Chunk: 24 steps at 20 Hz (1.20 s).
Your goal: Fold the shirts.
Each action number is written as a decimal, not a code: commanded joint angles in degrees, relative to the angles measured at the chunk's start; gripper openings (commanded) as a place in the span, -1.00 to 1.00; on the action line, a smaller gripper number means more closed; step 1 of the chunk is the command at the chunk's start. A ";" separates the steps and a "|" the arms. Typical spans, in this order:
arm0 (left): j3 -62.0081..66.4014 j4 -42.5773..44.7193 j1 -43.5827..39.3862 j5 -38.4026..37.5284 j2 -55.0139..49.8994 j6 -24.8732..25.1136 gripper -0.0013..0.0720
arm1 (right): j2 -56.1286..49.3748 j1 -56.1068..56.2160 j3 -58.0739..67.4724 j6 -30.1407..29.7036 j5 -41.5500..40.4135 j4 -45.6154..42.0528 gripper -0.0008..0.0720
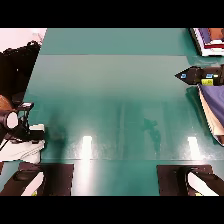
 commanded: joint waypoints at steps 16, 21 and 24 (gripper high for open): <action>62.93 -21.46 0.02 0.79 -0.39 3.34 -0.91 | 0.00 -0.13 12.92 0.00 -1.77 2.38 -0.93; 64.72 -37.27 -1.66 4.22 -4.68 6.14 -0.91 | 0.00 -0.15 17.66 0.00 -2.80 2.38 -0.93; 64.70 -37.40 -14.40 8.79 -10.67 6.95 -0.91 | 0.02 -0.13 18.71 0.00 -3.15 2.40 -0.93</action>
